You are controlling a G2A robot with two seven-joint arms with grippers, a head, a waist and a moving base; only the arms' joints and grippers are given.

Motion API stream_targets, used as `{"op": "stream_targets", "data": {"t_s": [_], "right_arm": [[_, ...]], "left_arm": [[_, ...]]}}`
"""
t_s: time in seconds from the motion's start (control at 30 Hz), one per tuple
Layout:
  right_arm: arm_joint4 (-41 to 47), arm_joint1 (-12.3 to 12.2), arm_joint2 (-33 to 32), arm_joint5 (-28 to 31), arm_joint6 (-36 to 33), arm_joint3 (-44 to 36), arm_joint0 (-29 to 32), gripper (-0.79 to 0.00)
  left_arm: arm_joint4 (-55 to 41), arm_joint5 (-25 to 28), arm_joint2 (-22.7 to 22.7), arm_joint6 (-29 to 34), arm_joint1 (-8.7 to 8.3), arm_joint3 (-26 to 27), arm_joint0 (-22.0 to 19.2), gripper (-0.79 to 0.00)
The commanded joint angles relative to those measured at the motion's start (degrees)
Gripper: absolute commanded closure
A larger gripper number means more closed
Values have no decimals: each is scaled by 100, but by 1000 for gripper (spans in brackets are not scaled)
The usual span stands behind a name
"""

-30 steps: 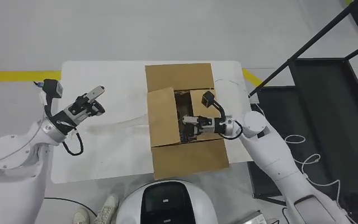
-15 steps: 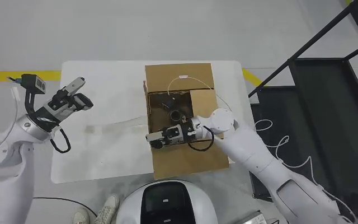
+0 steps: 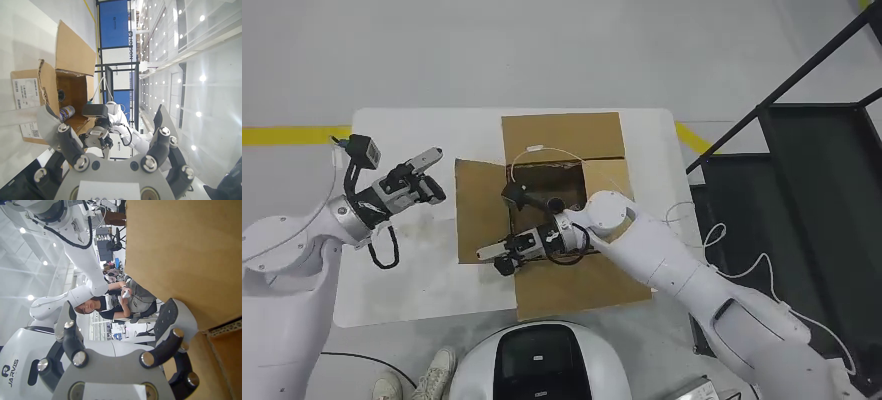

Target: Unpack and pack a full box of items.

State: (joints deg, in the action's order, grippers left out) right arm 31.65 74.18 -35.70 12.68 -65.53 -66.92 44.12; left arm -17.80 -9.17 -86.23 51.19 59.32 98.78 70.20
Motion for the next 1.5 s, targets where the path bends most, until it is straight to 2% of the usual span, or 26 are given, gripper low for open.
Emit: {"op": "stream_targets", "data": {"t_s": [0.0,0.13,0.3,0.47,0.6,0.77,0.93,1.47], "right_arm": [[56,-1,-68,44,-46,100,-6,-785],[186,-142,-501,312,-189,118,178,-785],[187,-504,-1448,546,-327,-218,740,-785],[-31,-777,-2138,296,-436,-770,1295,-785],[-30,-789,-2138,89,-432,-1019,1376,-785],[-84,-789,-2239,269,-131,-1084,1394,-785],[-246,-936,-2785,382,-3,-1320,1744,-785],[-256,-923,-2714,261,73,-1387,1762,-785]], "left_arm": [[241,-73,184,-119,6,-163,-95,-785],[435,-113,332,-223,9,-417,-192,-785],[667,-77,329,-70,-29,-477,-141,-785],[304,86,131,-216,-33,-436,-43,-785],[-53,332,-127,-283,-45,46,128,-785],[-51,319,-343,-421,-71,758,423,-785],[-43,320,-350,-432,-72,796,445,-785],[-20,316,-330,-433,-74,813,473,-785]]}}
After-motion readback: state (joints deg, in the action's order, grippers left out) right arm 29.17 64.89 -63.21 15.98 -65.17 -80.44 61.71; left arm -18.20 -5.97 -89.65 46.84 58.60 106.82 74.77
